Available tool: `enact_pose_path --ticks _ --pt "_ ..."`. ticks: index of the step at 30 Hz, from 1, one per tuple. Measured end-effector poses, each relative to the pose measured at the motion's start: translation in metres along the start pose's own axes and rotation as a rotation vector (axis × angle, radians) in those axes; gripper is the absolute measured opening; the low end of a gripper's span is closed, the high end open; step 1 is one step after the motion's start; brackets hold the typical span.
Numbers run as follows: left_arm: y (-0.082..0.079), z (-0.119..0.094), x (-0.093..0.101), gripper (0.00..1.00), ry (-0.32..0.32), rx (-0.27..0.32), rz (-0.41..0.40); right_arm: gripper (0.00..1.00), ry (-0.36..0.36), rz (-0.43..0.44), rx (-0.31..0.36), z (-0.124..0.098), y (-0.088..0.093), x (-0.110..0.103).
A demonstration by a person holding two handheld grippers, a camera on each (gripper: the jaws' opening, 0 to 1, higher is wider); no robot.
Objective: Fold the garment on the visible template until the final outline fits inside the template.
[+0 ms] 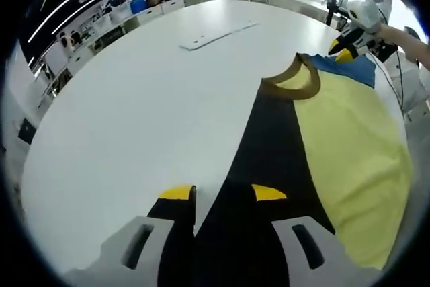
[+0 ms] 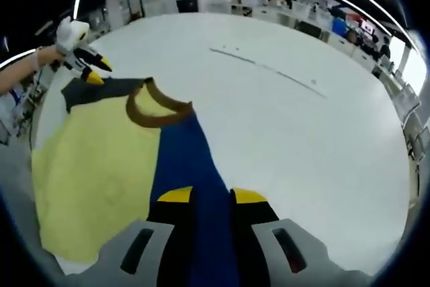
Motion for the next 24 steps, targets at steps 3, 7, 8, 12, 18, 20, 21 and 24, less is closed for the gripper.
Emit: enact_pose_path --ticks 3,7,8,12,18,20,21,24 --pt "-0.001 0.001 0.002 0.23 0.016 0.0 0.001 0.21 -0.002 -0.004 -0.011 0.003 0.001 -0.001" --pt "-0.003 0.002 0.002 0.23 0.008 -0.004 0.0 0.2 0.0 -0.011 -0.006 0.004 -0.001 -0.002" --pt "-0.003 0.002 0.002 0.22 0.012 -0.006 -0.004 0.2 0.002 -0.01 -0.008 0.004 -0.001 -0.003" --pt "-0.003 0.004 0.011 0.11 0.043 -0.011 0.017 0.19 0.01 -0.039 -0.01 0.004 -0.001 -0.005" --pt "-0.004 0.003 0.008 0.1 0.05 -0.019 0.003 0.14 0.001 -0.045 -0.013 0.004 -0.002 -0.006" --pt "-0.004 0.004 0.009 0.08 0.057 -0.019 0.0 0.11 -0.001 -0.039 -0.017 0.004 -0.001 -0.006" --pt "-0.004 0.004 0.01 0.06 0.062 -0.022 -0.006 0.09 -0.001 -0.038 -0.019 0.003 -0.001 -0.006" --pt "-0.004 0.005 0.011 0.0 0.065 -0.025 -0.009 0.07 -0.002 -0.021 -0.023 0.003 -0.001 -0.007"
Point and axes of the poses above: the point that each gripper's makers call its tool centre point, and the gripper's own axes: z roughly forward along the fingers, x roughly to its right, y roughly out of its underside, the point moved 10 cm from there along -z, roughly backward along the fingers, and after that the axes turned 9 degrees about y, right-handed, at the moved point
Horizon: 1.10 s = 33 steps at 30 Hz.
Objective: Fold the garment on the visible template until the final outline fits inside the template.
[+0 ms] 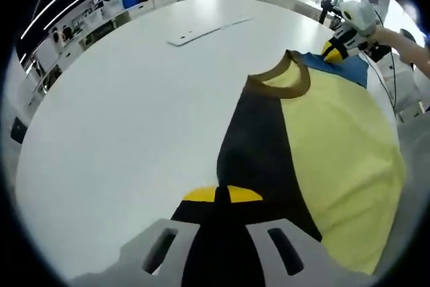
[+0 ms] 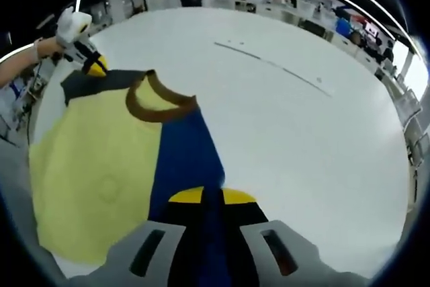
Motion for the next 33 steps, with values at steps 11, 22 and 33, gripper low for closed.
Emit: enact_pose_path --ticks 11,22,33 --pt "-0.003 0.001 -0.011 0.0 -0.056 0.016 0.004 0.02 0.024 -0.02 0.002 0.003 -0.007 0.002" --pt "-0.011 -0.004 -0.026 0.0 -0.139 0.049 0.017 0.02 0.09 -0.101 0.033 0.017 -0.036 0.012" --pt "-0.018 0.0 -0.044 0.0 -0.216 0.048 0.029 0.02 0.172 -0.222 0.05 0.041 -0.062 0.016"
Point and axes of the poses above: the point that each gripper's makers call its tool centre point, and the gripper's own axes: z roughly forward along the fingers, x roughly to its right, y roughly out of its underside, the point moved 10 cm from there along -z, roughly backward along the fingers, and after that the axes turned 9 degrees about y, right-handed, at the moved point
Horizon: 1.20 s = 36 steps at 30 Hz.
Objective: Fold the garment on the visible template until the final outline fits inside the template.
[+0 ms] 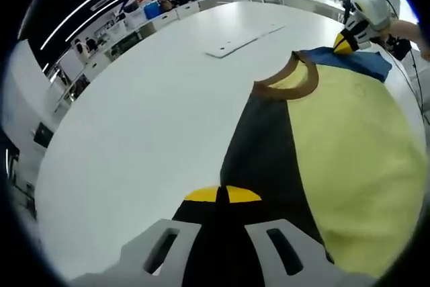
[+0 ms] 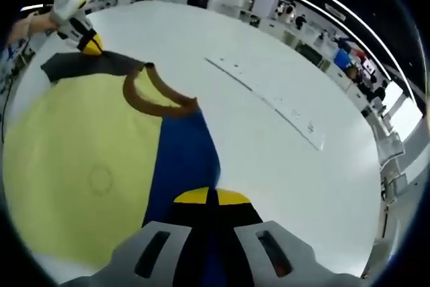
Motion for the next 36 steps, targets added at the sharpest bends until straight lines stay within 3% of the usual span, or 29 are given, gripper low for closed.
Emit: enact_pose_path --ticks 13,24,28,31,36 --pt "-0.006 0.004 -0.007 0.0 -0.055 0.015 0.028 0.02 0.028 -0.035 -0.009 0.017 -0.007 0.004" --pt "0.004 0.002 -0.007 0.0 -0.054 -0.005 0.004 0.02 0.019 -0.03 -0.013 0.021 -0.01 0.004" --pt "0.004 -0.001 -0.007 0.01 -0.057 0.007 0.016 0.05 0.037 -0.072 0.002 0.02 -0.012 0.004" --pt "0.002 -0.005 -0.009 0.08 -0.068 0.018 0.017 0.08 0.032 -0.069 0.019 0.017 -0.016 0.004" --pt "-0.007 -0.014 -0.009 0.11 -0.088 0.046 0.041 0.18 0.039 -0.084 0.045 0.015 -0.022 0.005"
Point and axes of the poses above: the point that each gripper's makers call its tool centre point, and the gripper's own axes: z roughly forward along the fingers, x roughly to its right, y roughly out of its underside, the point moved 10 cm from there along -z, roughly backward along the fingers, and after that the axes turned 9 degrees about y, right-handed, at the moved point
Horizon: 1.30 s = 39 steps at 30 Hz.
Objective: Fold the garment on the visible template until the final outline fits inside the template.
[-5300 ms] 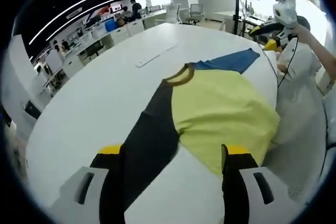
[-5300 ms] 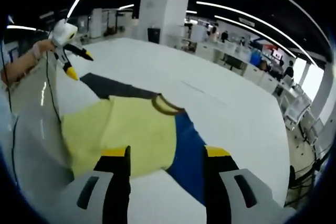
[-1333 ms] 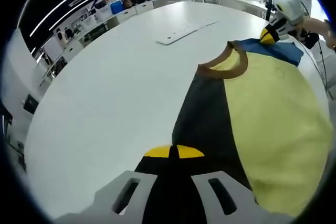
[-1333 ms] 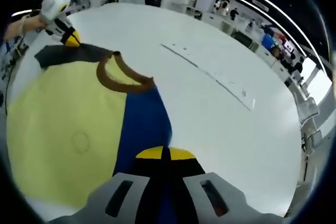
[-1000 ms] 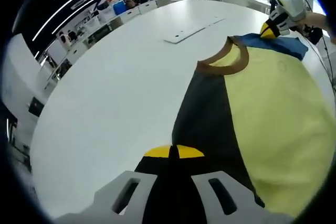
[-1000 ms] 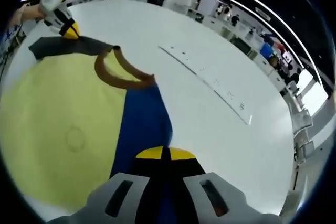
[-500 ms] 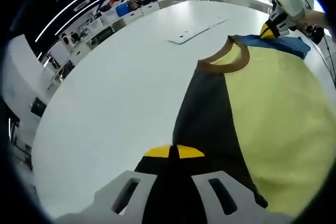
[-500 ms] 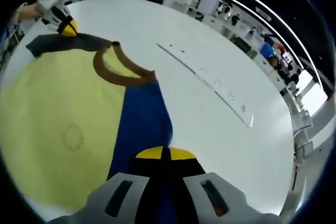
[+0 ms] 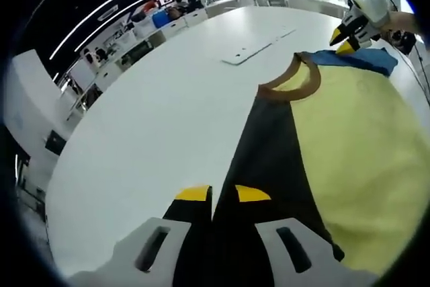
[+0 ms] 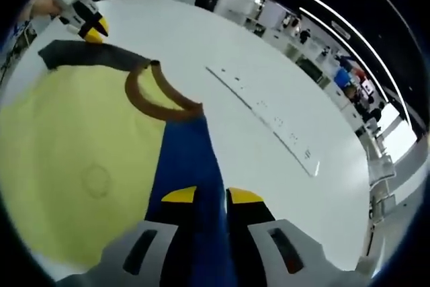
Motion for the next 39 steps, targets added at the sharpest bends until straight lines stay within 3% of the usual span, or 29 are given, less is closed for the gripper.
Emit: enact_pose_path --ticks 11,32,39 --pt "-0.008 -0.015 0.011 0.25 0.052 0.014 0.014 0.28 -0.018 -0.004 0.049 -0.016 -0.012 0.0" --pt "-0.028 -0.062 0.04 0.62 0.175 0.076 0.022 0.76 -0.061 -0.01 0.154 -0.065 -0.03 -0.014" --pt "-0.032 -0.078 0.051 0.76 0.212 0.106 0.036 0.87 -0.082 0.014 0.182 -0.084 -0.034 -0.018"
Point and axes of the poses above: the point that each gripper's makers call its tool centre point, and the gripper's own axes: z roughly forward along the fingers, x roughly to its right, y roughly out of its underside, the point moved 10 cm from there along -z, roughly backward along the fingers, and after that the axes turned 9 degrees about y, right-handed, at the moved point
